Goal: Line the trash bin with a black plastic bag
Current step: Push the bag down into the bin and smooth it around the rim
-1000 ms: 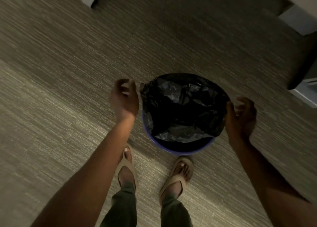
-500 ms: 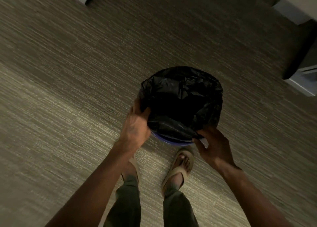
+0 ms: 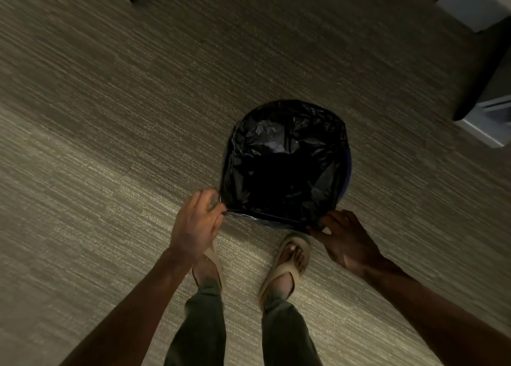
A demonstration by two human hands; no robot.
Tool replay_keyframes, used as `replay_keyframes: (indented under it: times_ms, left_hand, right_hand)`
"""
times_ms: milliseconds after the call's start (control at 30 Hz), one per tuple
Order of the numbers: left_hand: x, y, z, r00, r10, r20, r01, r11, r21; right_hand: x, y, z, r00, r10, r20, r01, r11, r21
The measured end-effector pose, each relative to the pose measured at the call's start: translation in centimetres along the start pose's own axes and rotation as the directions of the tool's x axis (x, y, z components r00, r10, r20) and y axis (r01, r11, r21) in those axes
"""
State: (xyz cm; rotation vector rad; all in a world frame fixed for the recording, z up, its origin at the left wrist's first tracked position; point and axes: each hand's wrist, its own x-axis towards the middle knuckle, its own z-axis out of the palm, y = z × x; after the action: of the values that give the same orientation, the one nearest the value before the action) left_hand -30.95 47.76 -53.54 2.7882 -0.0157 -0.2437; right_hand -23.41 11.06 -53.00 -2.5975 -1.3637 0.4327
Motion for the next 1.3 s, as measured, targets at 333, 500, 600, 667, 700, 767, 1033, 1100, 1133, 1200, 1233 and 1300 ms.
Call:
replay_keyframes:
  times_ms: [333,500,600,667,700,767,1033,1100,1133,1200,1233,1300]
  left_hand:
    - [1.1,0.3,1.7,0.965,-0.051,0.257,0.081,0.991,-0.105]
    - [1.9,0.6,2.6,0.904,-0.136,0.405,0.262,0.925,-0.276]
    - [2.5,0.6,3.4,0.822,-0.305,0.482,0.486,0.816,-0.312]
    - [2.8,0.6,3.4,0.697,-0.408,0.590,0.678,0.643,-0.356]
    - [2.9,0.8,3.3,0.640,-0.420,0.643,0.759,0.477,-0.443]
    - [3.2,1.0,3.0,0.573,-0.428,0.699,0.796,0.090,-0.598]
    - [5.4,1.8,1.3,0.359,-0.837,0.414,0.627,-0.113,-0.771]
    - [5.9,2.2,0.5,0.544,-0.826,0.146,0.559,0.227,-0.797]
    - [6.5,2.5,0.2,0.629,-0.771,0.101,0.506,0.308,-0.805]
    - [8.0,2.9,-0.1,0.739,-0.666,0.103,0.467,0.396,-0.791]
    - [8.8,3.1,-0.1,0.760,-0.638,0.125,0.479,0.420,-0.771]
    - [10.4,3.4,-0.1,0.762,-0.621,0.184,0.538,0.448,-0.714]
  right_hand:
    - [-1.5,0.4,0.6,0.992,0.048,0.121,-0.044,0.998,-0.036]
    - [-1.5,0.1,1.3,0.952,0.222,0.212,-0.216,0.975,-0.052]
    - [-1.7,-0.3,1.9,0.890,0.281,0.358,-0.281,0.958,-0.052]
    - [-1.6,-0.3,2.1,0.863,0.318,0.392,-0.331,0.943,-0.036]
    - [-1.4,-0.3,2.1,0.881,0.307,0.360,-0.327,0.945,-0.004]
    - [-0.9,-0.3,1.7,0.931,0.309,0.193,-0.336,0.934,0.123]
    - [2.0,1.5,-1.7,0.403,0.888,-0.221,-0.622,0.443,0.645]
    - [4.0,2.5,-2.2,0.345,0.918,-0.197,-0.641,0.383,0.665]
    - [5.2,2.9,-2.2,0.340,0.923,-0.180,-0.660,0.371,0.654]
    - [7.3,3.4,-2.2,0.374,0.917,-0.141,-0.703,0.379,0.602]
    - [8.1,3.6,-2.0,0.398,0.908,-0.131,-0.717,0.397,0.572]
    - [9.1,4.0,-1.8,0.404,0.906,-0.124,-0.734,0.403,0.547]
